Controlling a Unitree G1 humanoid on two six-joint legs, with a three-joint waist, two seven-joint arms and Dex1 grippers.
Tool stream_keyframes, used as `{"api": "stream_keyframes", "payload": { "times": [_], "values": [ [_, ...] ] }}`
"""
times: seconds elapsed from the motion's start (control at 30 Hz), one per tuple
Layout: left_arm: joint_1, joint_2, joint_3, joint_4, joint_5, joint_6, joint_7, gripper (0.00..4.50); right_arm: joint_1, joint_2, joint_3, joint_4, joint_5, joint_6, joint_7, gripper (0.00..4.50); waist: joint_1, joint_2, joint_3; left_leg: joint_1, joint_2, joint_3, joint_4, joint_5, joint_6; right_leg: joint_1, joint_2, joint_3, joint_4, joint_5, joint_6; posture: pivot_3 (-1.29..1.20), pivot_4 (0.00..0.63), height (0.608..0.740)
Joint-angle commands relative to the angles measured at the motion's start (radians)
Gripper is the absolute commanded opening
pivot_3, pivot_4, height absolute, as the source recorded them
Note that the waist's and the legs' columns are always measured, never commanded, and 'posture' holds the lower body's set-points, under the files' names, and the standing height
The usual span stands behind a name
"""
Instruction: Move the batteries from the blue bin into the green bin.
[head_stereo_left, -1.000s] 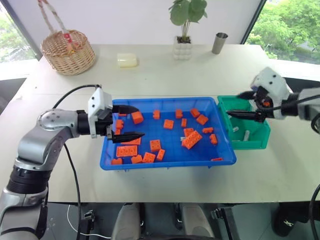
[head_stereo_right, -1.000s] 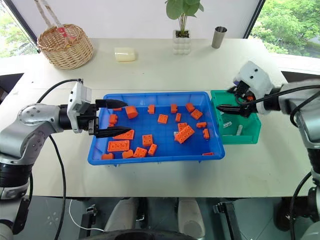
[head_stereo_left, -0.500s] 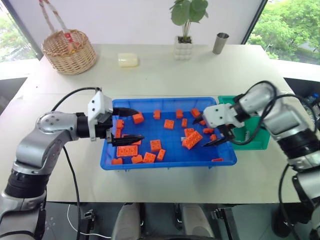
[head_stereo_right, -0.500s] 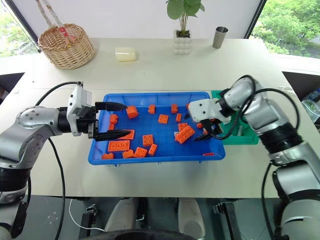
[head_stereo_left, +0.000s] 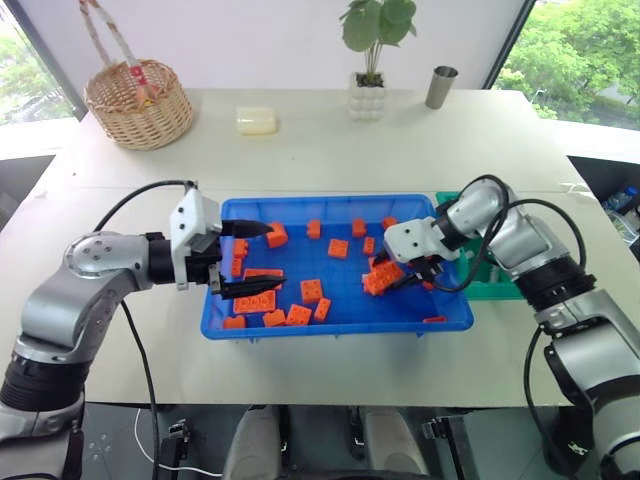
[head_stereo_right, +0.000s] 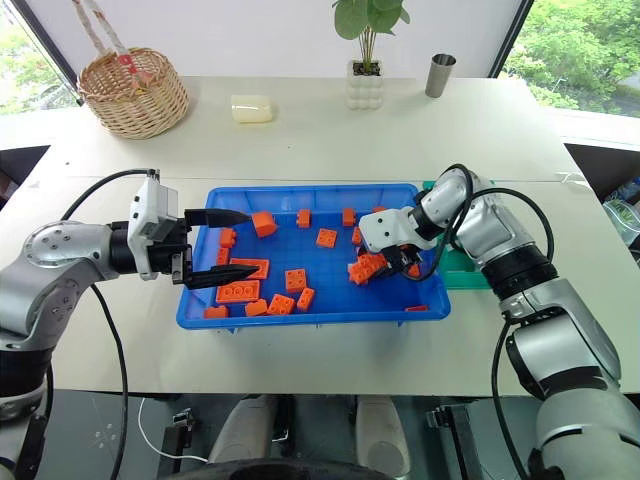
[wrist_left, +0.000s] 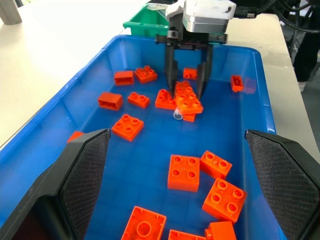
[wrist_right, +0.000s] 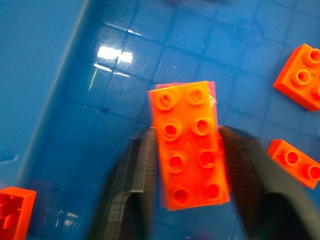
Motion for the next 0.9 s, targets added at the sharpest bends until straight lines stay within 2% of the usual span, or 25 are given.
{"api": "stream_keyframes", "payload": {
  "times": [0.03,0.2,0.3,0.43,0.57,0.67,0.8,0.9],
  "values": [
    [-0.025,0.010,0.025,-0.009,-0.007,-0.006,0.002,4.50,-0.025,0.002,-0.045,-0.047,0.032,0.043,0.010,1.45,0.000,0.000,0.000,0.000,0.000,0.000,0.000,0.000,0.000,0.000,0.000,0.000,0.000,0.000,0.000,0.00,0.150,0.736],
    [-0.037,0.006,0.015,0.006,-0.003,-0.016,-0.003,4.50,-0.070,0.066,-0.087,-0.131,0.103,0.211,-0.009,1.45,-0.005,0.000,0.000,0.001,0.000,0.000,0.000,0.000,0.000,0.000,0.000,0.000,0.000,0.000,0.000,0.00,0.150,0.736],
    [-0.051,-0.001,0.003,0.021,0.003,-0.024,-0.008,4.50,-0.107,0.175,-0.091,-0.161,0.124,0.340,-0.089,1.45,-0.006,0.000,0.000,0.001,0.001,-0.001,0.000,0.000,0.000,0.000,0.001,0.000,0.001,0.000,0.000,0.00,0.150,0.736],
    [-0.068,-0.008,-0.008,0.032,0.006,-0.029,-0.011,4.50,-0.098,0.285,-0.046,-0.181,0.080,0.419,-0.185,1.45,-0.001,0.000,0.000,0.001,0.001,0.000,0.000,0.000,-0.001,0.000,0.001,0.000,0.002,0.000,0.000,0.00,0.150,0.736],
    [-0.072,-0.009,-0.010,0.036,0.007,-0.032,-0.015,4.50,-0.088,0.321,-0.022,-0.199,0.049,0.480,-0.257,3.09,0.004,0.000,0.000,0.000,0.000,0.001,0.000,0.000,-0.001,0.001,-0.001,-0.001,0.002,0.000,0.000,0.00,0.150,0.736],
    [-0.070,-0.006,-0.006,0.038,0.008,-0.033,-0.020,4.50,-0.090,0.280,-0.056,-0.246,0.053,0.571,-0.284,4.47,0.003,0.000,0.000,0.000,-0.001,0.001,0.000,0.000,-0.001,0.001,-0.002,-0.001,0.001,0.000,0.000,0.00,0.150,0.736],
    [-0.057,-0.004,0.000,0.034,0.012,-0.036,-0.023,4.50,-0.045,0.152,-0.105,-0.363,0.094,0.696,-0.255,4.47,0.004,0.000,0.000,0.000,-0.001,0.000,0.000,0.000,-0.001,0.001,-0.001,-0.001,0.001,0.000,0.000,0.00,0.150,0.736],
    [-0.048,-0.005,0.002,0.030,0.012,-0.036,-0.020,4.50,0.048,0.010,-0.153,-0.477,0.122,0.781,-0.239,4.47,0.004,0.000,0.000,0.000,-0.001,0.000,-0.001,0.000,-0.001,0.001,-0.001,-0.001,0.001,0.000,0.000,0.00,0.150,0.736]
  ]
}}
